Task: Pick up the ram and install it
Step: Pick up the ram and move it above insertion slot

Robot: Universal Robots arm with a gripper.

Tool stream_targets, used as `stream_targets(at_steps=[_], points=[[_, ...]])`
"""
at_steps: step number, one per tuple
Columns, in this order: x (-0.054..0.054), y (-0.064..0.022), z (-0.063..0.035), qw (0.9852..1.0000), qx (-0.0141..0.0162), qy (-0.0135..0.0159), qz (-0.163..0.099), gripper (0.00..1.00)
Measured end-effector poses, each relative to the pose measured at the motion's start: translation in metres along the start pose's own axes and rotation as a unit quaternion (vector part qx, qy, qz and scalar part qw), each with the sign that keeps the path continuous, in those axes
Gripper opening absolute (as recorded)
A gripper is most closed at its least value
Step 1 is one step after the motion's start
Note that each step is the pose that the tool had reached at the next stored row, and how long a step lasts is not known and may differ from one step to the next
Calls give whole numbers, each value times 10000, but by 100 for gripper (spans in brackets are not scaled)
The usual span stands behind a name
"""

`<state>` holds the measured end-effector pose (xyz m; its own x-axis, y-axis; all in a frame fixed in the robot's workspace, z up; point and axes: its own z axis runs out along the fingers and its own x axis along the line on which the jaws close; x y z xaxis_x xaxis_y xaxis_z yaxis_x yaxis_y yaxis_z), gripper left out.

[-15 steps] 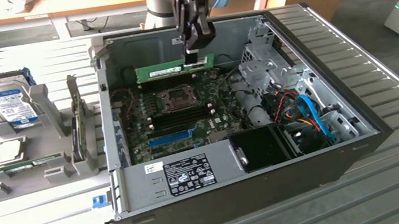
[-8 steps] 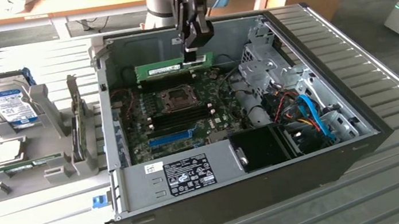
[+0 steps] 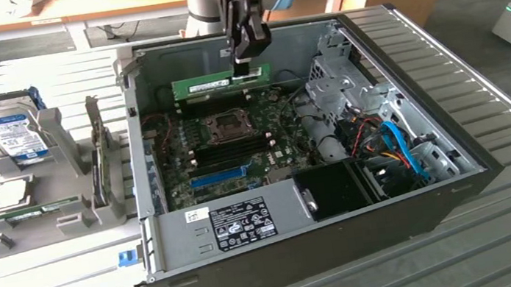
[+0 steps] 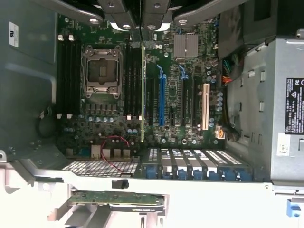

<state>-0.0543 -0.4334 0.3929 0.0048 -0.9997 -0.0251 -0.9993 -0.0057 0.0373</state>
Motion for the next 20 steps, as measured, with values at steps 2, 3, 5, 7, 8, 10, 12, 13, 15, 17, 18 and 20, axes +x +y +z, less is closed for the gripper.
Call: stream_targets(at_steps=[2, 3, 5, 7, 8, 10, 12, 13, 15, 17, 18, 20], points=[[-17, 0, 2, 10000, 0, -13, 0, 12], [-26, 0, 3, 10000, 0, -20, -1, 12], [-43, 0, 6, 10000, 0, -33, -1, 12], [-60, -1, 8, 10000, 0, -47, -2, 12], [-69, -1, 9, 10000, 0, -53, -2, 12], [-84, -1, 11, 10000, 0, -66, -3, 12], [-98, -1, 13, 10000, 0, -78, -3, 12], [-103, -2, 13, 10000, 0, -83, -4, 12], [-104, -1, 13, 10000, 0, -86, -4, 12], [-104, -1, 14, 10000, 0, -87, -3, 12], [-104, -1, 14, 10000, 0, -87, -3, 12], [-105, -2, 20, 10000, 1, -88, -3, 12]])
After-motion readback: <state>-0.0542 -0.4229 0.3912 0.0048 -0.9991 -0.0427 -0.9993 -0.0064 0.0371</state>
